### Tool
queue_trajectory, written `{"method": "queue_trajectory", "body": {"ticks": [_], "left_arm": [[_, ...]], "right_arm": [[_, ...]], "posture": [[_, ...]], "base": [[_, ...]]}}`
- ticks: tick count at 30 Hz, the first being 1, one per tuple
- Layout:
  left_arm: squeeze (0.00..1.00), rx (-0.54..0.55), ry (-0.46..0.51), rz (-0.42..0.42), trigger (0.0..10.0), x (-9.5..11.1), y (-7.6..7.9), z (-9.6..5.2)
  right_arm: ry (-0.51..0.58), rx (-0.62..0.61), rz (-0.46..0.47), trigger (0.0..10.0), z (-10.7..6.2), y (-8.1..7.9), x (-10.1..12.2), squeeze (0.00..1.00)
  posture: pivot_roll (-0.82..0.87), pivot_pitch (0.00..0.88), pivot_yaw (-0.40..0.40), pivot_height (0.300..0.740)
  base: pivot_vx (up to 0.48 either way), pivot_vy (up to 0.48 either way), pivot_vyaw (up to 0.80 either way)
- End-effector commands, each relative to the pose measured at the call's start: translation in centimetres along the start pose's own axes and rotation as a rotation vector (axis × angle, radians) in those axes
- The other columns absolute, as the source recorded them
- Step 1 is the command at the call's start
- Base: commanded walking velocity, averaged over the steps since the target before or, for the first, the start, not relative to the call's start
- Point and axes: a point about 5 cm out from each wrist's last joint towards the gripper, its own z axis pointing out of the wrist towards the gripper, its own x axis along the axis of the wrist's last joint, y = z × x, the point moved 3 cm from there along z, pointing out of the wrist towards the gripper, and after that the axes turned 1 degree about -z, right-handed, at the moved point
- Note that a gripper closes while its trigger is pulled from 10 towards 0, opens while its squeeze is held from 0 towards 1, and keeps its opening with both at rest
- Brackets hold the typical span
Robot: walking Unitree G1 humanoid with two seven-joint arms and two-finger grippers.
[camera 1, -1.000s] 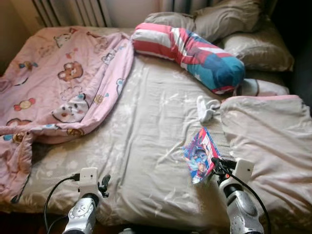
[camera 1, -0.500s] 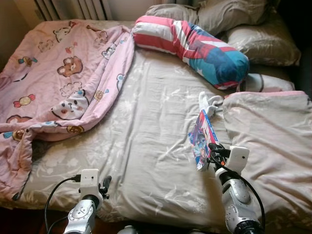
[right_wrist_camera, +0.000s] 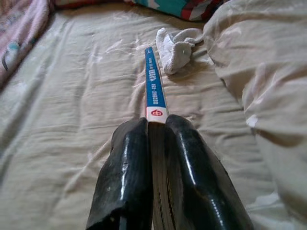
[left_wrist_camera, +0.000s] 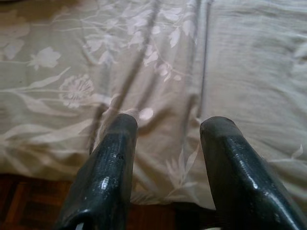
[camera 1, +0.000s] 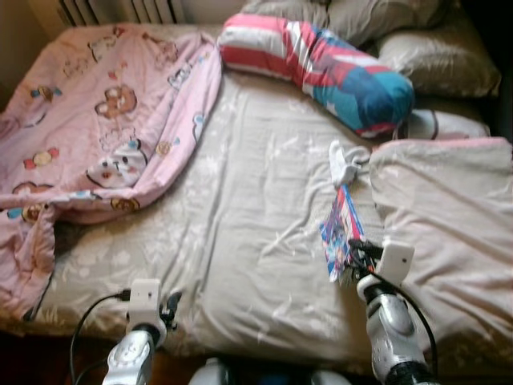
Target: Clean up the room
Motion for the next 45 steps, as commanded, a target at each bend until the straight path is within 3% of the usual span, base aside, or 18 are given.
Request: {"method": "queue_trajectory", "body": {"ticks": [1, 4, 9, 16, 19, 30, 34, 36, 44, 45], "left_arm": [[0.00, 0.006, -0.016, 0.014, 10.0, -0.8, -0.5, -0.6], [0.00, 0.004, -0.008, 0.016, 10.0, -0.7, -0.5, -0.6], [0.00, 0.001, 0.001, 0.019, 10.0, -0.7, -0.6, -0.8], [0.00, -0.005, 0.007, 0.031, 10.0, -0.8, -0.6, -1.0], [0.00, -0.005, 0.006, 0.029, 10.0, -0.9, -0.6, -1.0], [0.00, -0.015, 0.004, 0.032, 10.0, -1.0, -0.2, -1.0], [0.00, -0.018, 0.003, 0.036, 10.0, -1.0, -0.2, -1.1], [0.00, -0.019, 0.004, 0.038, 10.0, -1.0, -0.3, -1.1], [0.00, -0.028, 0.014, 0.052, 10.0, -0.8, -0.4, -1.1], [0.00, -0.031, 0.015, 0.055, 10.0, -0.8, -0.4, -1.2]], "right_arm": [[0.032, 0.020, 0.056, 10.0, 0.5, -0.7, 0.7, 0.00], [0.064, 0.009, 0.182, 10.0, 1.3, -0.6, 1.8, 0.00], [0.072, 0.011, 0.301, 10.0, 2.1, -0.4, 2.7, 0.00], [0.063, 0.034, 0.201, 10.0, 2.7, -0.6, 3.4, 0.00], [0.036, 0.038, 0.085, 10.0, 2.7, -0.8, 3.1, 0.00], [0.053, -0.029, 0.105, 10.0, 2.5, -0.1, 3.1, 0.00], [0.048, -0.027, 0.199, 10.0, 2.9, -0.3, 3.3, 0.00], [0.053, -0.035, 0.329, 10.0, 3.2, -0.3, 3.6, 0.00], [0.095, 0.029, 0.414, 10.0, 4.1, -0.7, 5.4, 0.00], [0.092, 0.025, 0.472, 10.0, 4.2, -0.4, 5.4, 0.00]], "posture": [[0.09, 0.227, 0.058, 0.678], [0.10, 0.243, 0.058, 0.678], [0.12, 0.259, 0.061, 0.678], [0.12, 0.268, 0.059, 0.678], [0.12, 0.273, 0.061, 0.678], [0.12, 0.273, 0.068, 0.632], [0.12, 0.271, 0.072, 0.632], [0.12, 0.272, 0.078, 0.632], [0.13, 0.287, 0.089, 0.632], [0.14, 0.293, 0.093, 0.632]], "base": [[0.000, 0.000, 0.00], [0.000, 0.000, 0.00], [0.000, 0.000, 0.00], [0.000, 0.000, 0.00], [0.000, 0.000, 0.00], [0.000, 0.000, 0.00], [0.000, 0.000, 0.00], [0.000, 0.000, 0.00], [0.000, 0.000, 0.00], [0.000, 0.000, 0.00]]}}
